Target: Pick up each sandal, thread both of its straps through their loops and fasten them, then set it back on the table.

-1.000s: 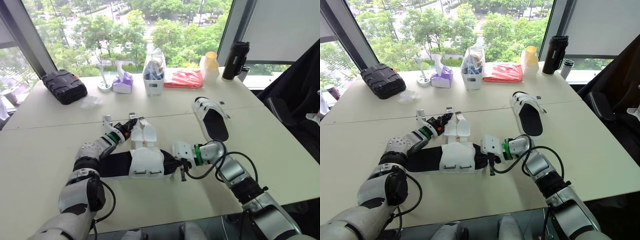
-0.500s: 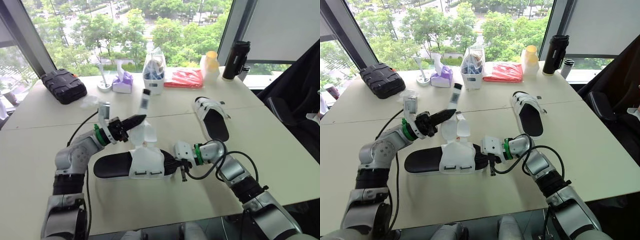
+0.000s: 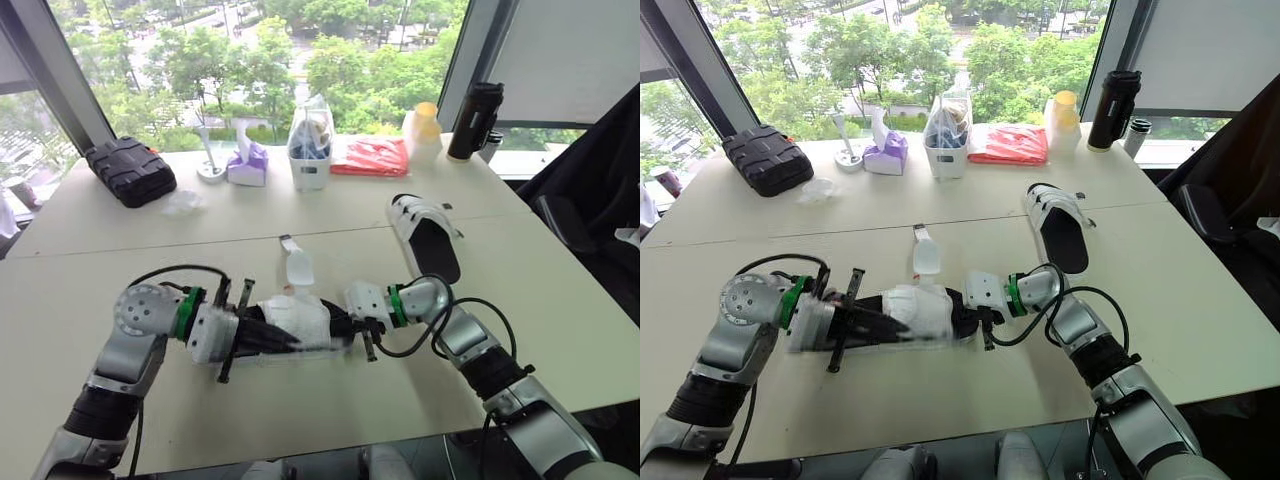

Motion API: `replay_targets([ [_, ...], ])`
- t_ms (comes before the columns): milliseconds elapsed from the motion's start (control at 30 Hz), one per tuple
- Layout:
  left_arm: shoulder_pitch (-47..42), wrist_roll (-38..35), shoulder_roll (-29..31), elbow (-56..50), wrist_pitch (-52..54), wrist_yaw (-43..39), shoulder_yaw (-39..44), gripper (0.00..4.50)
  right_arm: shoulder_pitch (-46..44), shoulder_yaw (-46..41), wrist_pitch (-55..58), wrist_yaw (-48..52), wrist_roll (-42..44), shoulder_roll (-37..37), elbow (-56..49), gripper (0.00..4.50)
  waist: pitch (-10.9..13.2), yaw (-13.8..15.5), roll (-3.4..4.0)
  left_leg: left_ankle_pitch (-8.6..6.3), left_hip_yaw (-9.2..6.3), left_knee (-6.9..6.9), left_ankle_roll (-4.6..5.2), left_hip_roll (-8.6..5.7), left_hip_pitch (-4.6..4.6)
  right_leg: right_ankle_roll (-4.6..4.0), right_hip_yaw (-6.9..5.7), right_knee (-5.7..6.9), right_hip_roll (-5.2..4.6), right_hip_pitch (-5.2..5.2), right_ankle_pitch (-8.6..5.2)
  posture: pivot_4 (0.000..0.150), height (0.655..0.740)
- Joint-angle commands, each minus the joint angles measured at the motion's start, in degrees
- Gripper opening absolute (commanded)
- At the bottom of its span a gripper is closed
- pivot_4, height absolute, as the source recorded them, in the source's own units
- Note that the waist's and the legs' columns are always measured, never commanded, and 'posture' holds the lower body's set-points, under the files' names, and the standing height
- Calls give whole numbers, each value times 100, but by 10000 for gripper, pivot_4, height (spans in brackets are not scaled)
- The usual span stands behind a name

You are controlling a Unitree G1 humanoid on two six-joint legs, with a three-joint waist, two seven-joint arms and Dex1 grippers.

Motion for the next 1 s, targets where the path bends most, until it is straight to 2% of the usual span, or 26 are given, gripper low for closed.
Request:
replay_targets([
  [33, -105, 18, 369, 352, -1331, -122, -460, 185, 38, 170, 0, 72, -290, -52, 285, 0, 0, 1, 0, -1, 0, 0, 2, 0, 0, 0, 0, 0, 0, 0, 0, 1500, 7400],
  [67, -140, 5, 424, 453, -1498, -122, -544, 185, 26, 176, -19, 72, -297, -53, 313, 0, 0, 1, 0, -2, 1, 0, 3, 0, 0, 0, 0, 0, 0, 0, 0, 1500, 7400],
  [167, -225, -72, 572, 760, -1939, -122, -705, 8332, -12, 186, -87, 81, -318, -53, 407, 0, 0, 14, 0, -4, 1, 0, 7, 0, -1, 0, 0, -1, 0, 0, 0, 1500, 7400],
  [200, -233, -102, 595, 825, -2012, -122, -708, 12262, -28, 193, -118, 80, -331, -53, 442, 0, 1, 15, 1, -4, 1, 0, 7, 0, 0, 0, 0, -1, 0, 1, 0, 1500, 7400],
  [400, -276, -64, 557, 1091, -2296, 131, -532, 42499, -68, 216, -196, 69, -345, -34, 537, 0, 1, 14, 2, -3, 2, 0, 8, 2, 2, 1, -1, 0, 3, 2, 0, 1500, 7400],
  [433, -264, -67, 579, 1077, -2196, 273, -451, 44449, -58, 224, -180, 74, -338, -29, 510, 0, 1, 14, 2, -3, 2, 0, 8, 2, 3, 1, -1, 0, 3, 2, 0, 1500, 7400],
  [600, -339, 7, 905, 1048, -1280, 1032, 99, 44449, -27, 237, -140, 84, -307, -5, 424, 0, 1, 6, 2, -3, 2, 0, 8, 8, 3, 2, -1, 1, 9, 1, 0, 1500, 7400],
  [733, -40, -605, 1411, 478, 786, 1669, 541, 44449, 0, 236, -127, 77, -296, 2, 374, 0, 6, -21, 9, -4, 1, 0, 9, 15, 2, 3, -1, 4, 19, -1, 0, 1500, 7400],
  [767, 182, -1107, 1647, 146, 1726, 1871, 697, 44449, 7, 237, -125, 78, -297, 1, 363, 0, 6, -26, 9, -4, 1, 0, 9, 15, 3, 3, -1, 5, 19, -1, -1, 1500, 7400],
  [833, 830, -3035, 2322, -685, 4271, 2492, 1062, 44449, 31, 247, -120, 96, -294, -5, 348, 0, 14, -65, 12, -6, 1, -1, 12, 20, 0, 4, 0, 5, 23, -5, -1, 1500, 7400],
  [933, 1333, -5278, 2760, -1319, 6355, 3311, 1570, 44449, 66, 258, -107, 130, -298, -20, 307, 0, 33, -39, 29, -13, 1, -2, 23, 37, 1, 5, 4, 5, 37, -8, -7, 1500, 7400],
  [1000, 1496, -6199, 2818, -1480, 7111, 3807, 1844, 44449, 88, 259, -96, 152, -305, -30, 271, 0, 34, -21, 30, -13, -5, -2, 23, 43, 4, 4, -2, 3, 42, 0, -7, 1500, 7400],
])
